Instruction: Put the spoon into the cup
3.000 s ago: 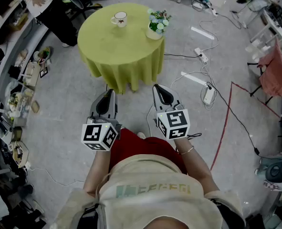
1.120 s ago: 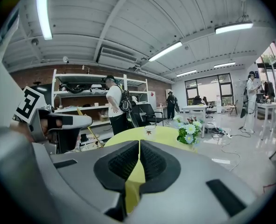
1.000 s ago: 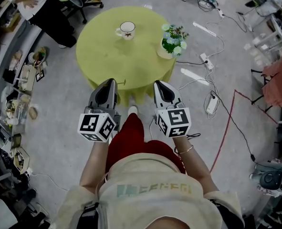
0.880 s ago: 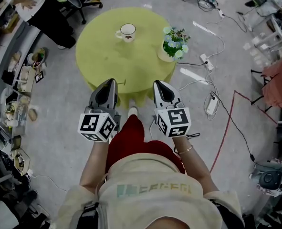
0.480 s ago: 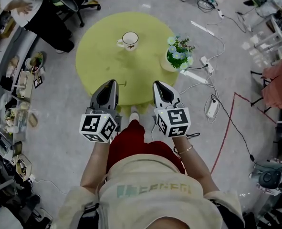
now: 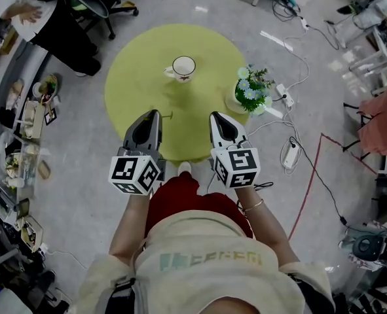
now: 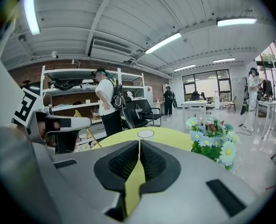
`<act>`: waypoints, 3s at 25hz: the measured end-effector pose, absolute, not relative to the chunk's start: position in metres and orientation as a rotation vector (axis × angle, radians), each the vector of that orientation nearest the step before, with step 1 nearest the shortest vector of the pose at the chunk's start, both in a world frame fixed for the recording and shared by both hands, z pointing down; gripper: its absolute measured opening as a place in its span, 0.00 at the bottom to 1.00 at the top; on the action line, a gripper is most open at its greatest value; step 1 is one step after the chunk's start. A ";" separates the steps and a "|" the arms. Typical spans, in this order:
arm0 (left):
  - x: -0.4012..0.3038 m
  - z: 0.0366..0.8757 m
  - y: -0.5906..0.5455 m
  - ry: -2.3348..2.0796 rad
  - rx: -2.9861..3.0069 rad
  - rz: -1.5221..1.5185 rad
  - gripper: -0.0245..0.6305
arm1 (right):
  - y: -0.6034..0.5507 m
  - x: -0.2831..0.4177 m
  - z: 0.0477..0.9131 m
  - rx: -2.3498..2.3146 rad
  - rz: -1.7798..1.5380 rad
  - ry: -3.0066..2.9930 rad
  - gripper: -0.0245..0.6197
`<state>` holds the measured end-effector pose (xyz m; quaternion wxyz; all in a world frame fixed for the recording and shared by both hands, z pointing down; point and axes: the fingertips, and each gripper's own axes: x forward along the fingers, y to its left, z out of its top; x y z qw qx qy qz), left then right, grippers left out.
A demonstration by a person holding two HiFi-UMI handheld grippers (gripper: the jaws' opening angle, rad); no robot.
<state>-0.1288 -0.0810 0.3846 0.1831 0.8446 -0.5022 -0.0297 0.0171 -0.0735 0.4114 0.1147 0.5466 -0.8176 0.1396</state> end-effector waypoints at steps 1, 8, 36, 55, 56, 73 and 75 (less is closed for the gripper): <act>-0.130 0.385 -0.086 -1.415 2.382 -0.084 0.07 | -0.079 0.016 0.412 1.603 0.412 -2.394 0.10; -0.131 0.387 -0.114 -1.391 2.389 -0.082 0.07 | -0.104 0.016 0.415 1.614 0.417 -2.380 0.10; -0.112 0.393 -0.181 -1.454 2.292 -0.047 0.07 | -0.173 0.025 0.438 1.508 0.474 -2.390 0.10; -0.104 0.356 -0.236 -1.481 2.340 -0.096 0.07 | -0.209 0.016 0.438 1.452 0.461 -2.417 0.10; -0.103 0.356 -0.239 -1.477 2.343 -0.097 0.07 | -0.211 0.015 0.437 1.449 0.455 -2.420 0.10; -0.075 0.393 -0.278 -1.403 2.282 -0.067 0.07 | -0.228 0.019 0.460 1.418 0.497 -2.371 0.10; -0.072 0.399 -0.283 -1.396 2.272 -0.059 0.07 | -0.232 0.019 0.466 1.408 0.504 -2.360 0.10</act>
